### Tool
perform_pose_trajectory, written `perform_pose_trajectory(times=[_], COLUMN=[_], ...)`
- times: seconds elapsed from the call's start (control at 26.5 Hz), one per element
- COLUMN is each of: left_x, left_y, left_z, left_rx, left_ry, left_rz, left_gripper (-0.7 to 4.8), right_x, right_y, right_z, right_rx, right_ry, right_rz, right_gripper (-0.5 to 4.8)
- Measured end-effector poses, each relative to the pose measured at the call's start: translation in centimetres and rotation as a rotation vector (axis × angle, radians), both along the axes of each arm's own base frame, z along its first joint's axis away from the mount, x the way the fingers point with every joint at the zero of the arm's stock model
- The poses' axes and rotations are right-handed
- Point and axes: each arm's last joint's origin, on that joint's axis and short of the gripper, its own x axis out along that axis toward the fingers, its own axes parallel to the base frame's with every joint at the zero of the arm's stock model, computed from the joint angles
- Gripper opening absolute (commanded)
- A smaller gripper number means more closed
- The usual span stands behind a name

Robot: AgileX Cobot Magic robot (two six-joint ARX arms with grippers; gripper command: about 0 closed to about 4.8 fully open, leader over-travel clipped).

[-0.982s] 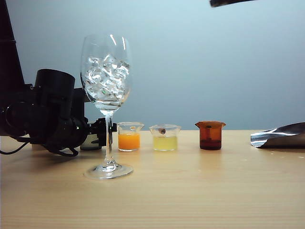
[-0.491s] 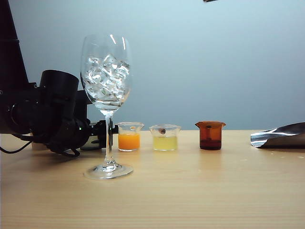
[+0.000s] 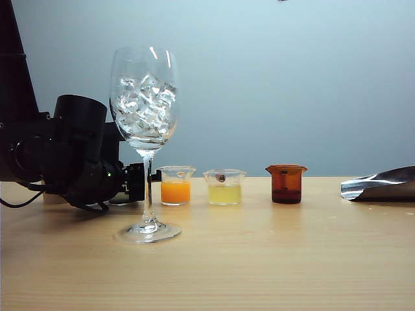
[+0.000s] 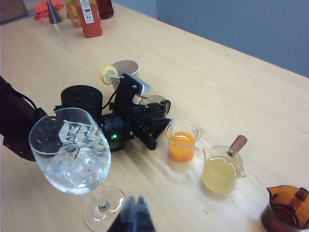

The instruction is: Pick up the first measuring cup from the left, pour the coconut rum inside into the goblet, and finally put the measuring cup back in its original place.

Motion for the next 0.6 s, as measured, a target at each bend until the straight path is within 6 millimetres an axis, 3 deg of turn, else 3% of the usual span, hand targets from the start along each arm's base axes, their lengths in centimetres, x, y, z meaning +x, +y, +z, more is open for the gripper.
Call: perform_pose_trajectory(times=[0.23,0.6], left_x=[-0.1,-0.4], left_y=[0.0,0.2], left_z=[0.9,5.2], left_rx=[0.002,0.051], left_ry=[-0.012,-0.124], left_rz=[-0.001,-0.015], left_gripper=[2.36,2.37], right_x=[0.0,-0.2], right_y=[0.0,0.1], right_z=[0.9,1.0], right_rx=[0.015,0.028], right_ry=[-0.029,-0.026], right_rz=[0.000,0.027], right_gripper=[-0.09,-0.09])
